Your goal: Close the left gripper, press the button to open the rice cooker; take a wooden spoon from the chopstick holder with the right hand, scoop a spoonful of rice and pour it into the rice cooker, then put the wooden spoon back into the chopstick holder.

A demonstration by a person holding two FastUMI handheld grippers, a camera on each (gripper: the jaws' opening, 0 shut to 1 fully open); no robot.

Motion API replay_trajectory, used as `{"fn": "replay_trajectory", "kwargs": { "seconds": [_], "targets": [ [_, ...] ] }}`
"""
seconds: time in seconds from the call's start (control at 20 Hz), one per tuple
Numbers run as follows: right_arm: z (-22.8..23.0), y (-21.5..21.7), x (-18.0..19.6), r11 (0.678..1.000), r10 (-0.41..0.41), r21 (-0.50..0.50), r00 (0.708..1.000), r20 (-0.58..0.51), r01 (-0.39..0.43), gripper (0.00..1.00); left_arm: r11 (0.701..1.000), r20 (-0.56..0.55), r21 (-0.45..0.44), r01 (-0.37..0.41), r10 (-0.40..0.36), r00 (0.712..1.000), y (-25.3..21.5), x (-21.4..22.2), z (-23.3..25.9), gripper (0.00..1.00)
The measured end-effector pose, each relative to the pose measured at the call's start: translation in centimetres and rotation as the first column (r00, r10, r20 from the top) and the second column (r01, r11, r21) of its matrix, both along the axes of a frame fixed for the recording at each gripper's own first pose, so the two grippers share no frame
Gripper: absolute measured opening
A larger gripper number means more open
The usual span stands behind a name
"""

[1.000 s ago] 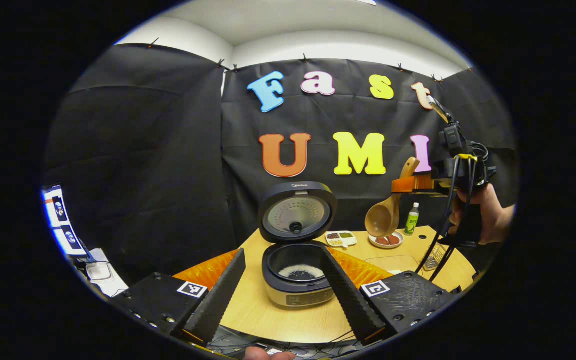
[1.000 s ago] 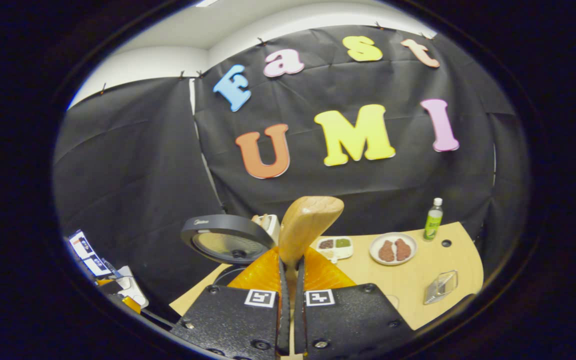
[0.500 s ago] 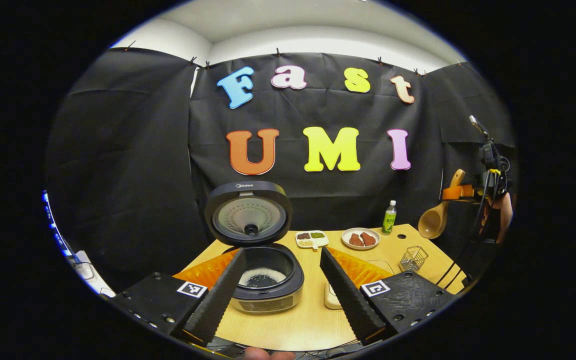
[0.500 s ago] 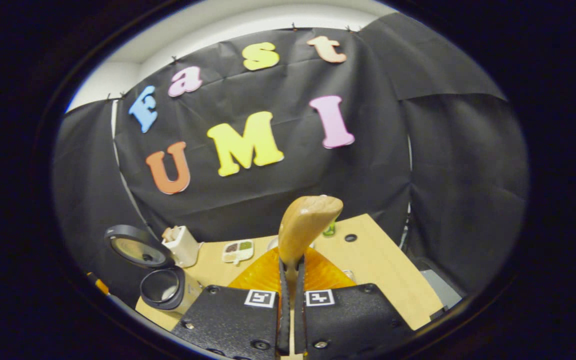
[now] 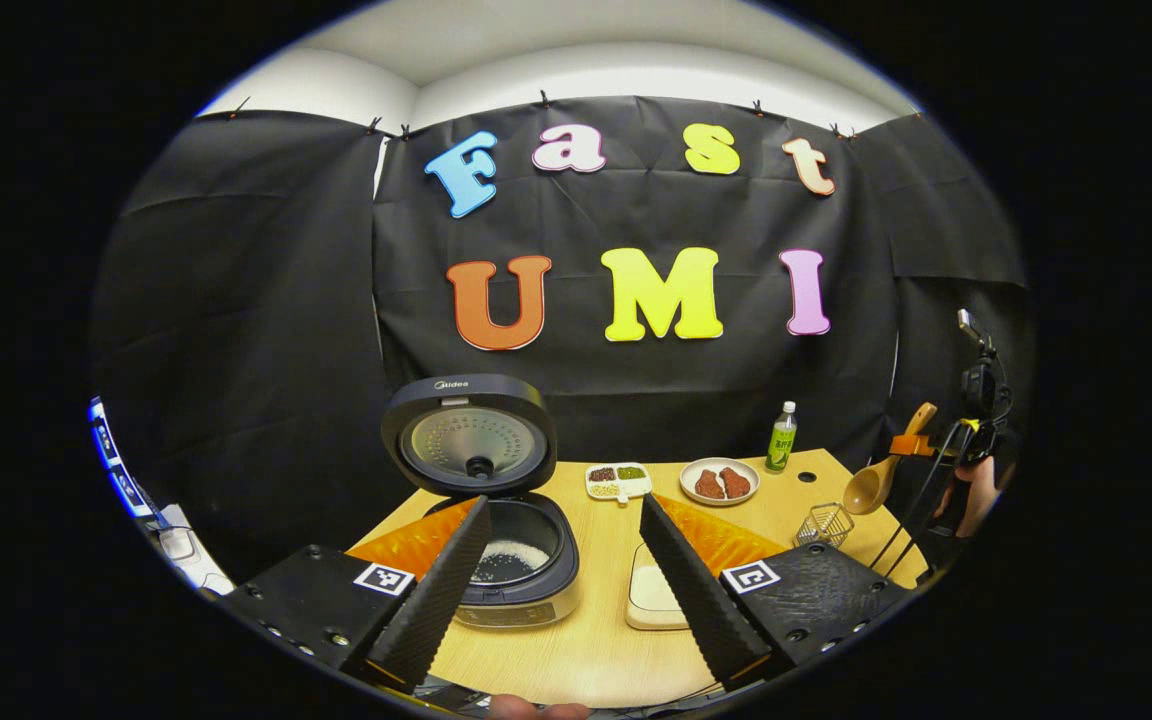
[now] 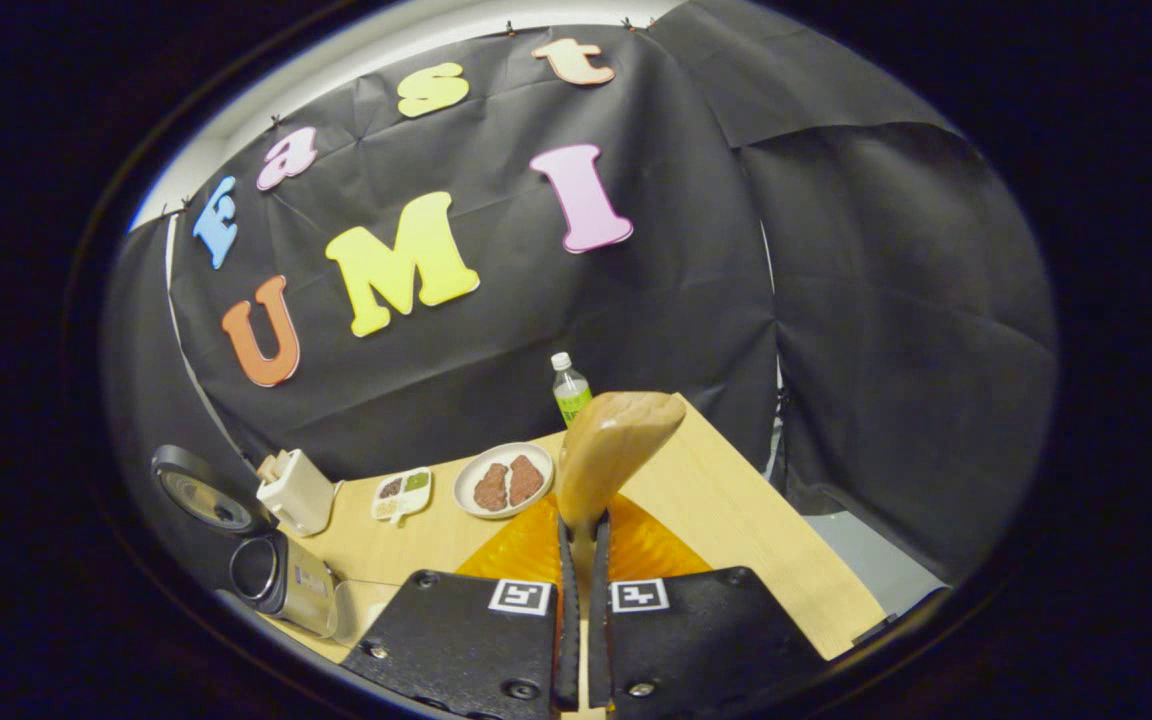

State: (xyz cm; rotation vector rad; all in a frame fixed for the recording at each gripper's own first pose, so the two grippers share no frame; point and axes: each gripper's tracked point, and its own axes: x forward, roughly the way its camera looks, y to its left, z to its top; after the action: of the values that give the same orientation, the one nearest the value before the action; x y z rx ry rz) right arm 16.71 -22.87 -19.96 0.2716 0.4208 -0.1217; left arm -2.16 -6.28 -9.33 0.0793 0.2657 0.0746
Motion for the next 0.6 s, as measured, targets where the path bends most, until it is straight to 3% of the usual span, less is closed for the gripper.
{"fn": "replay_trajectory", "kwargs": {
  "seconds": [0.6],
  "targets": [
    [-8.0,-0.2,4.4,0.998,0.05,-0.036,0.996,-0.07,-0.053,0.08,0.994,-0.043,0.009,-0.107,0.107,0.993,1.1,0.1,-0.2,0.96]
  ]
}}
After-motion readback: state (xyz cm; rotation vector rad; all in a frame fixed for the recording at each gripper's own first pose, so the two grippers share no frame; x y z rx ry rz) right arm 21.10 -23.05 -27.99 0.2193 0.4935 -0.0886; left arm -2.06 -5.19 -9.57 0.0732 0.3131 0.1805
